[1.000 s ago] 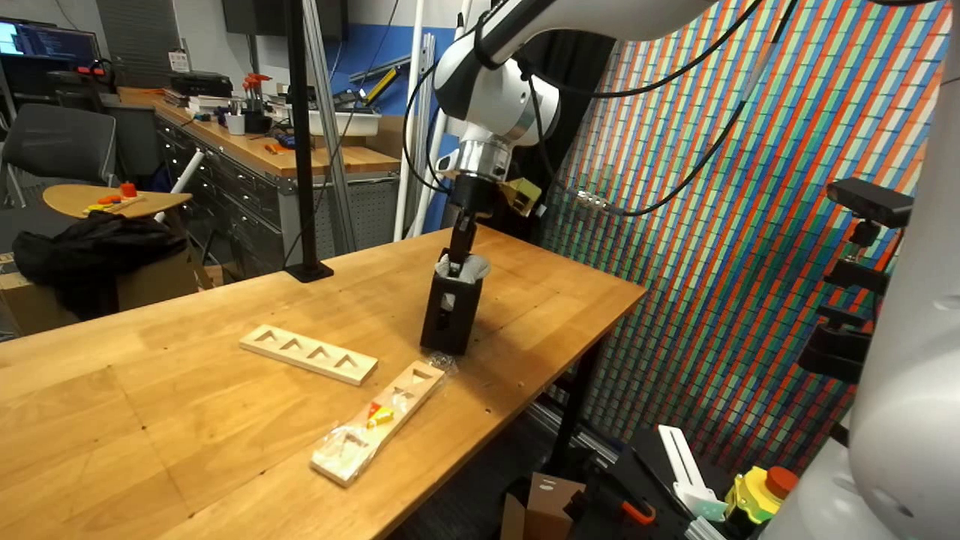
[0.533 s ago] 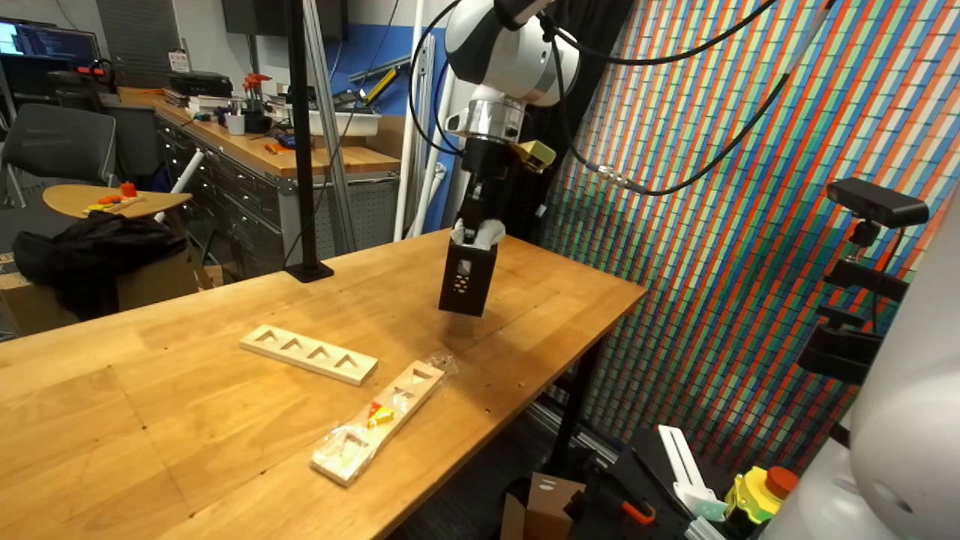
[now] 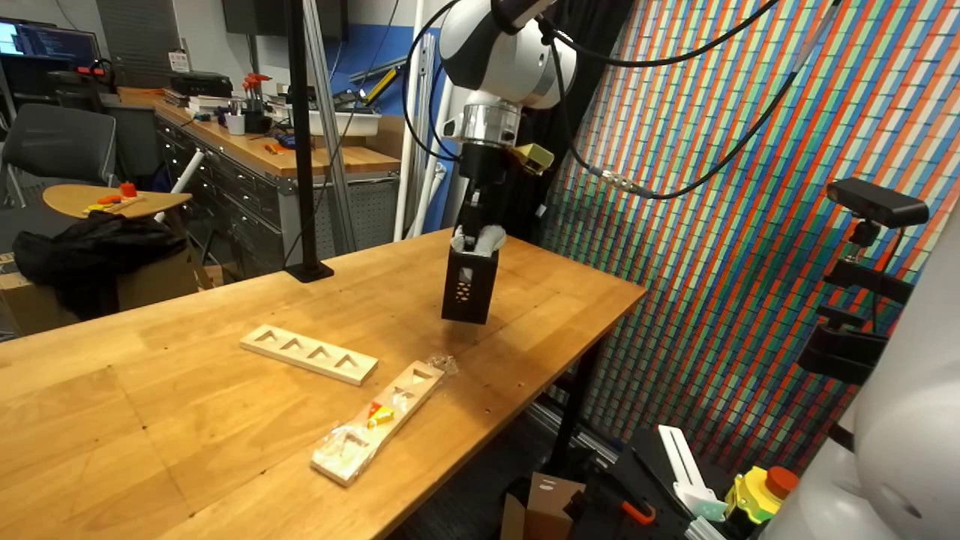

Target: Put the white towel inside the black object

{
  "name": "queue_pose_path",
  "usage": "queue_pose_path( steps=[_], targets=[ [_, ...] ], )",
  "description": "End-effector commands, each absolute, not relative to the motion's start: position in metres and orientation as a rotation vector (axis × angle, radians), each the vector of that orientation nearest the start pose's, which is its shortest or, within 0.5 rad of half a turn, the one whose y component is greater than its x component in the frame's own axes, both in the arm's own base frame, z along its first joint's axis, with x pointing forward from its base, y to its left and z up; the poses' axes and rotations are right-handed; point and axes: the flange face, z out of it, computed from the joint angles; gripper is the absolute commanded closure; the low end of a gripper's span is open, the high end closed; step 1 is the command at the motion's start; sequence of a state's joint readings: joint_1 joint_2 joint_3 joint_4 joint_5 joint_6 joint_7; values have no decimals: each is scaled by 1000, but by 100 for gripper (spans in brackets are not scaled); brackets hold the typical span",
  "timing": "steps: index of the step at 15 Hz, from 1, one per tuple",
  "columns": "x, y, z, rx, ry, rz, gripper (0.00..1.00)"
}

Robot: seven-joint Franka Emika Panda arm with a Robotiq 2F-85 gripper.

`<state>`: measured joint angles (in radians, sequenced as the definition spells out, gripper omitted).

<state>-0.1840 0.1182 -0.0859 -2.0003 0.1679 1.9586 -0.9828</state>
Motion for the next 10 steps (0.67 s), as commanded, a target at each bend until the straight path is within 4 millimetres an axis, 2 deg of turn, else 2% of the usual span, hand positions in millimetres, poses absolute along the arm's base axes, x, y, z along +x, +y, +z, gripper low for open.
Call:
queue_pose_path(
  steps=[1,10],
  targets=[
    [540,-134,403,-2844,-923,71,100],
    [549,-129,408,-2895,-1007,140,100]
  ],
)
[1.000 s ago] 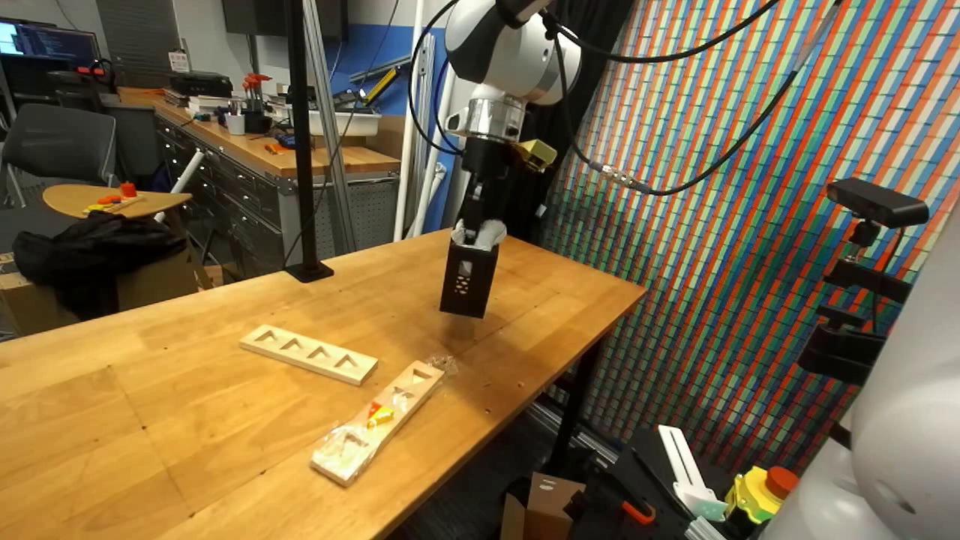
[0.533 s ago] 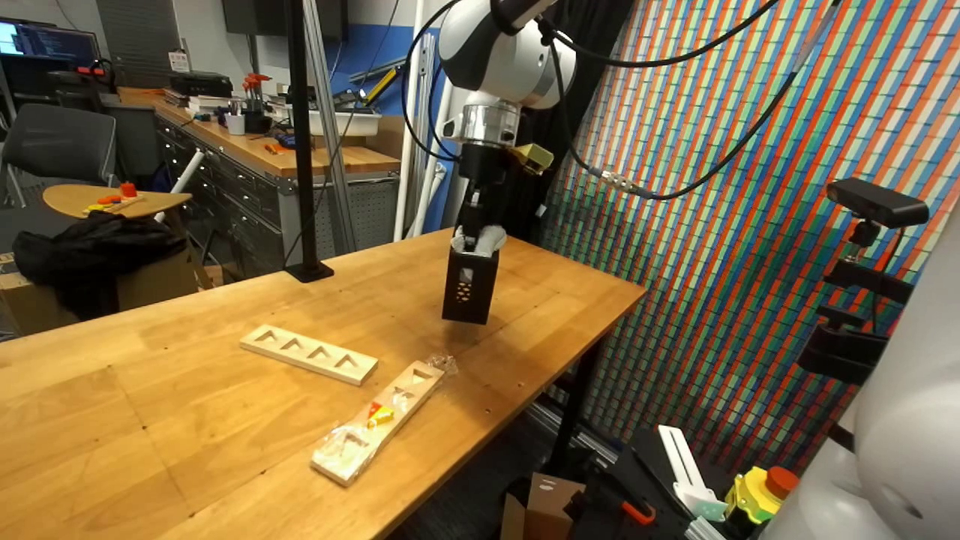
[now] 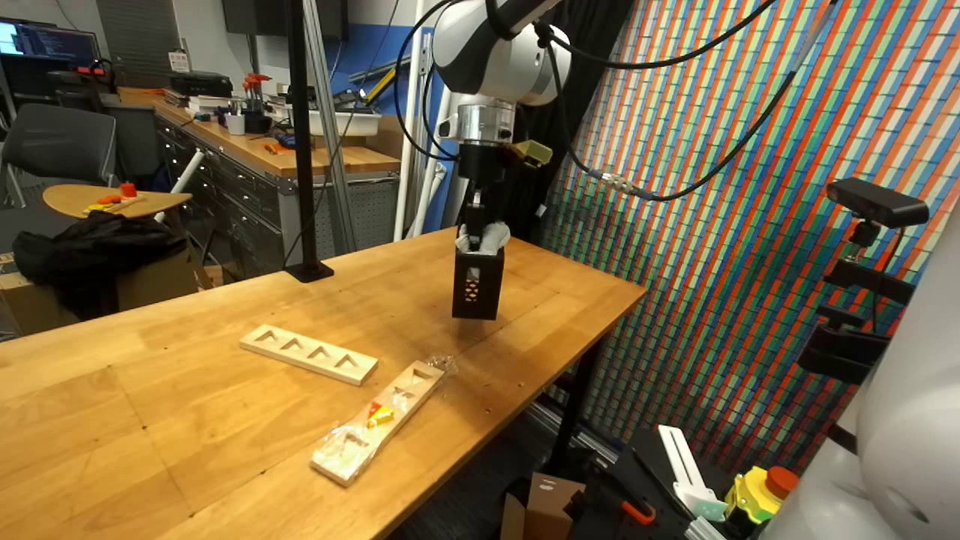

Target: Put the white towel inside the black object

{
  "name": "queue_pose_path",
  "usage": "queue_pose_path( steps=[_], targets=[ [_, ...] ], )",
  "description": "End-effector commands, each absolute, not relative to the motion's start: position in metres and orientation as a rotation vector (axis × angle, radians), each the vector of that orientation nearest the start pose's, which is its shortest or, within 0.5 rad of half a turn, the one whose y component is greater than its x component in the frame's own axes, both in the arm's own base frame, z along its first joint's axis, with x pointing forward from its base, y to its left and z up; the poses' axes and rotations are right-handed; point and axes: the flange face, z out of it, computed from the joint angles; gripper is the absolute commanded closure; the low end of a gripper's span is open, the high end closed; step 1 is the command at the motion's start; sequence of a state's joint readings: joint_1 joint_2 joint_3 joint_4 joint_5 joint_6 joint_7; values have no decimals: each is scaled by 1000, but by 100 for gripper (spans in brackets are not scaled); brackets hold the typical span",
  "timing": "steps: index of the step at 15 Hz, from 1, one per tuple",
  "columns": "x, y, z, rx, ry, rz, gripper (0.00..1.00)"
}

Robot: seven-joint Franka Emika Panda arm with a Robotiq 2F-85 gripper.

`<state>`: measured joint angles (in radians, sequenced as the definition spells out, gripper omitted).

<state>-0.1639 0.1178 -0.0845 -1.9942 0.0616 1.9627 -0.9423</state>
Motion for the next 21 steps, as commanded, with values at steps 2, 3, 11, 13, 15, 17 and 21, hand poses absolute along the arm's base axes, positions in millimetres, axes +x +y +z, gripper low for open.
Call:
queue_pose_path(
  steps=[2,3,11,13,15,17,21],
  targets=[
    [550,-129,410,-2894,-1013,127,100],
    [550,-129,411,-2890,-1013,114,100],
    [554,-128,413,-2896,-1013,66,57],
    [554,-128,413,-2894,-1012,64,42],
    [554,-129,413,-2893,-1010,63,26],
    [554,-129,413,-2893,-1007,59,17],
    [555,-130,415,-2895,-1002,51,31]
  ],
)
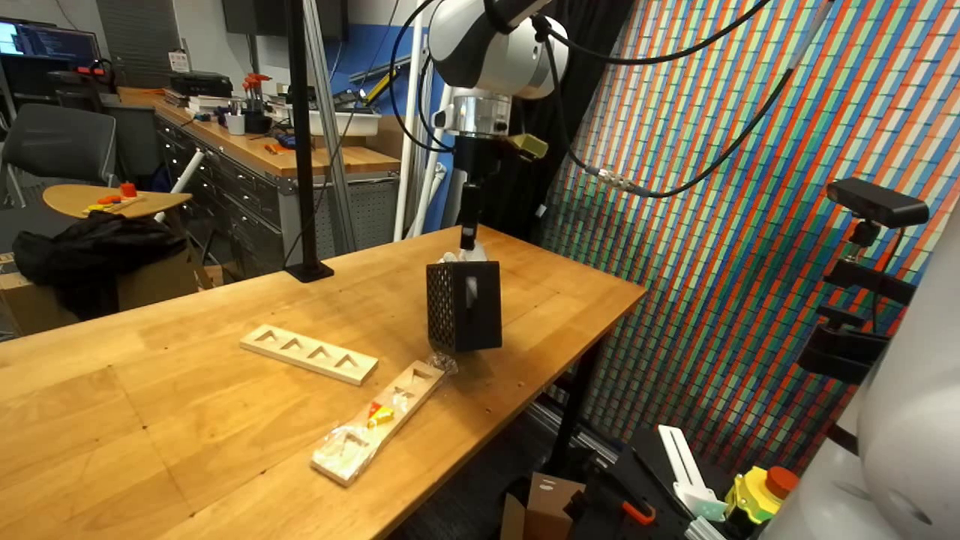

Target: Put the white towel inside the black object

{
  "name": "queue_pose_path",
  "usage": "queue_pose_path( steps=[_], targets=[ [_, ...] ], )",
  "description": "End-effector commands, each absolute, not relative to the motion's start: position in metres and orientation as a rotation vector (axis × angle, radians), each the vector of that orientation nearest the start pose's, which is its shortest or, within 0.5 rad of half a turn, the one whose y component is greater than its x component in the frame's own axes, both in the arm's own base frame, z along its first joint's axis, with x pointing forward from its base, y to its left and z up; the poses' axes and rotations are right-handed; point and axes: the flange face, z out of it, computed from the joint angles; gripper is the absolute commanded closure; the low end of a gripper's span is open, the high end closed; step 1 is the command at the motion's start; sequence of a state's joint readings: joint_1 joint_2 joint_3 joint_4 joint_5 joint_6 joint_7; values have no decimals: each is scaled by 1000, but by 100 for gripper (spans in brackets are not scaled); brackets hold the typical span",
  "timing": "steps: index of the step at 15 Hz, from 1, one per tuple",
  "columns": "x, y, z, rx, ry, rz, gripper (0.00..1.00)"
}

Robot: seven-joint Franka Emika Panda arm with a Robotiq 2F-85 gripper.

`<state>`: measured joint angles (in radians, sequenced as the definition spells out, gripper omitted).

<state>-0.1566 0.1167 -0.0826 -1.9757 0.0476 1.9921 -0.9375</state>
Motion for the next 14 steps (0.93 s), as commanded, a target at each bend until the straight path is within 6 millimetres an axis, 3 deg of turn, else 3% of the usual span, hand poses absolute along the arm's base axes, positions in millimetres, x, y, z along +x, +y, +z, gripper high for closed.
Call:
queue_pose_path(
  steps=[1,2,7,8,9,12,14],
  targets=[
    [555,-130,415,-2896,-999,49,38],
    [555,-131,415,-2897,-993,43,35],
    [552,-134,413,-2886,-957,19,46],
    [552,-134,415,-2883,-955,16,59],
    [552,-134,417,-2885,-954,15,62],
    [549,-131,430,-2893,-947,-6,92],
    [548,-130,436,-2901,-940,-19,98]
  ],
)
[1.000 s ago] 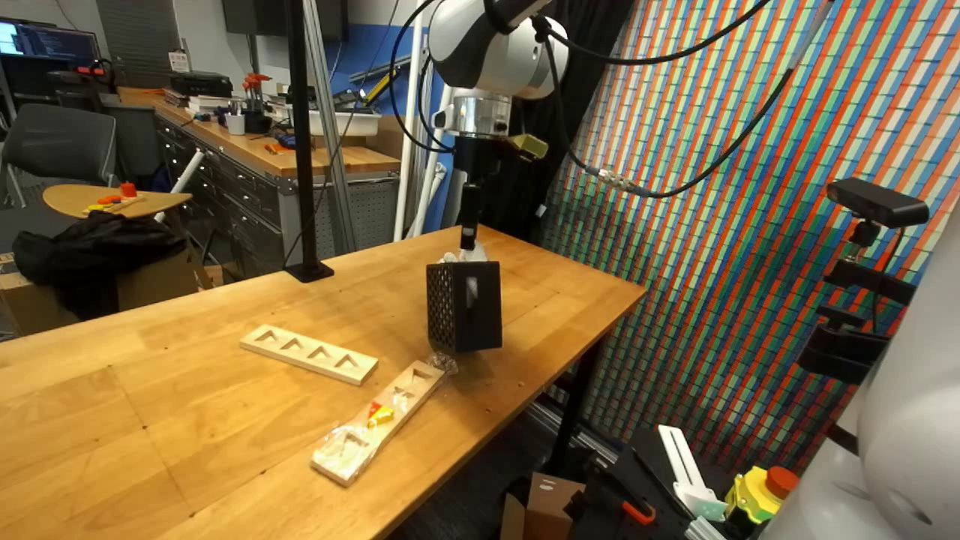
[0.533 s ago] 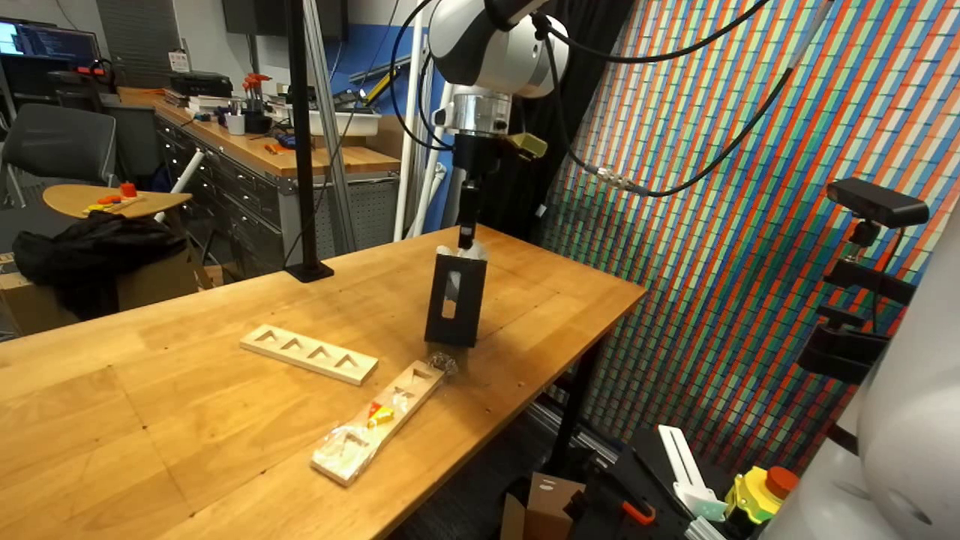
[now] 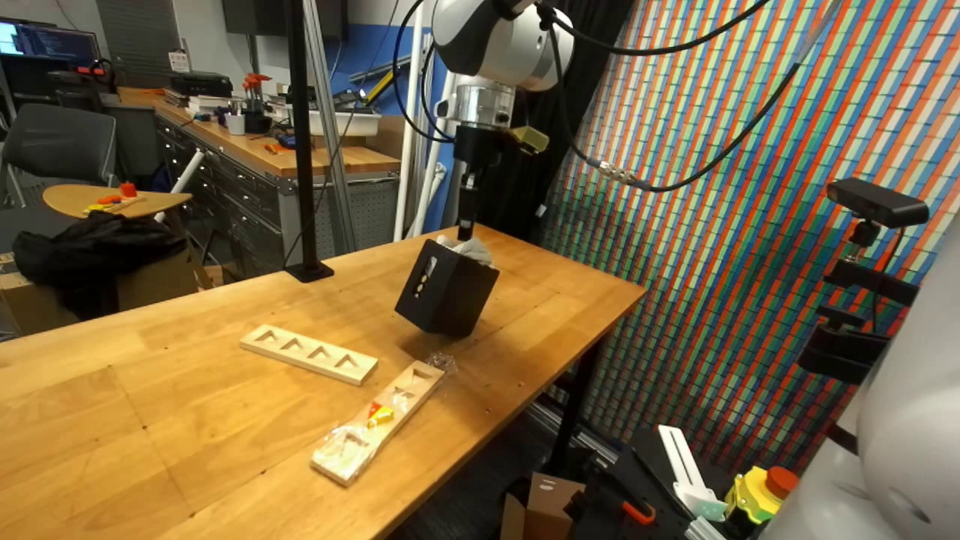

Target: Put the white towel inside the black object

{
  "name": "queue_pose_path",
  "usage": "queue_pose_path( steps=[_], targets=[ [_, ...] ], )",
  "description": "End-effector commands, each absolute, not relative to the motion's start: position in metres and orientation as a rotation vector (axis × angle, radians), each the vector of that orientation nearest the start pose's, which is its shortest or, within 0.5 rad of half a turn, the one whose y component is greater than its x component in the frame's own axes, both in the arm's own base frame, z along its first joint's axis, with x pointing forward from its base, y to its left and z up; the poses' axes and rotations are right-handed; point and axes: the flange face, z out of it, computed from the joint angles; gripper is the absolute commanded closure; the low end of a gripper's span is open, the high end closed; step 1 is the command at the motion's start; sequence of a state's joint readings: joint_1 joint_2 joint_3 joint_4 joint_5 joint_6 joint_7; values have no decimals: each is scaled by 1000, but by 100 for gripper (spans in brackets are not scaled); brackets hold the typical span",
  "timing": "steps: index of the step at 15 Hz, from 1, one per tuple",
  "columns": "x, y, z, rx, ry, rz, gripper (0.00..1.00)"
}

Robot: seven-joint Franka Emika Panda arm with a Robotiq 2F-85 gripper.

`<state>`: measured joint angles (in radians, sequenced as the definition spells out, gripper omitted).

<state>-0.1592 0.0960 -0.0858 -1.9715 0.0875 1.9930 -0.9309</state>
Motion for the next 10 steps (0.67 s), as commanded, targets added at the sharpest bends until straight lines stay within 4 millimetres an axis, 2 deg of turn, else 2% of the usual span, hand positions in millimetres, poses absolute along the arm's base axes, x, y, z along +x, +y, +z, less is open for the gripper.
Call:
queue_pose_path(
  steps=[1,4,10],
  targets=[
    [547,-128,438,-2902,-935,-24,100],
    [547,-124,443,-2908,-925,-29,95],
    [551,-109,447,-2920,-920,-32,95]
  ],
)
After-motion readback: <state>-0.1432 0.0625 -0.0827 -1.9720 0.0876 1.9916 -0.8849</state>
